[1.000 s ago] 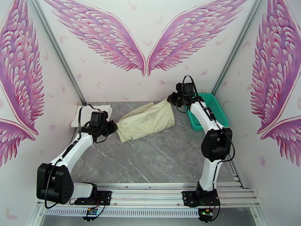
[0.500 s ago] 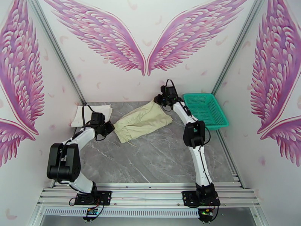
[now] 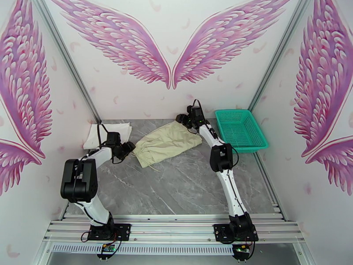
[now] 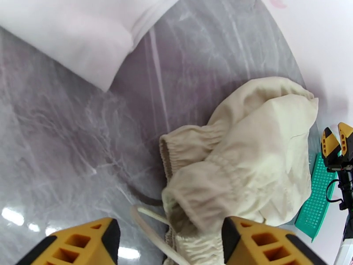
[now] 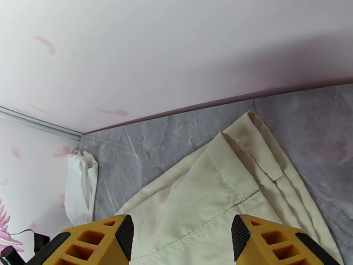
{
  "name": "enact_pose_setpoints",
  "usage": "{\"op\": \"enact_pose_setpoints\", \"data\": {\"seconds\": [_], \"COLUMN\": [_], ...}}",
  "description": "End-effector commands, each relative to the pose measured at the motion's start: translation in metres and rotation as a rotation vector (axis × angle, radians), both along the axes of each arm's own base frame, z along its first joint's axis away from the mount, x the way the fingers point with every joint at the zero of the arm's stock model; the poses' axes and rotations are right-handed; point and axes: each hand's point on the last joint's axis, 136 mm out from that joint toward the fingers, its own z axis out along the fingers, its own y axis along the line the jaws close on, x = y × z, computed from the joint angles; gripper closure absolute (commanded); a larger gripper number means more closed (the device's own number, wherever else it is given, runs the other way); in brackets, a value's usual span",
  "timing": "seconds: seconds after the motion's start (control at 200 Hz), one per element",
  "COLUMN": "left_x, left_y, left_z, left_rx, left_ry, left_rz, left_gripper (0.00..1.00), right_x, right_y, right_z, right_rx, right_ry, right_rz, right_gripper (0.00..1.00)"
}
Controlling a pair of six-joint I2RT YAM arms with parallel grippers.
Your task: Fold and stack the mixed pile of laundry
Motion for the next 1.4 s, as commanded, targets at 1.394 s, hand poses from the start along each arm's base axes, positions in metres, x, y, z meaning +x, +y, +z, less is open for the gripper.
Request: {"op": "enact_pose_setpoints", "data": {"seconds": [1.394], "left_x": [-0.064], "left_y": [-0.076], "left_z": [-0.029], "left_rx": [0.155], "left_ry": [0.166], "left_rz": [-0.637], "left_gripper": [0.49], "right_x": [-0.283], "right_y": [-0.092], "right_z": [-0.092], "right_rx": [-0.583], "right_ry": [0.522], "right_rz": [0.02], "right_gripper": [0.7]}}
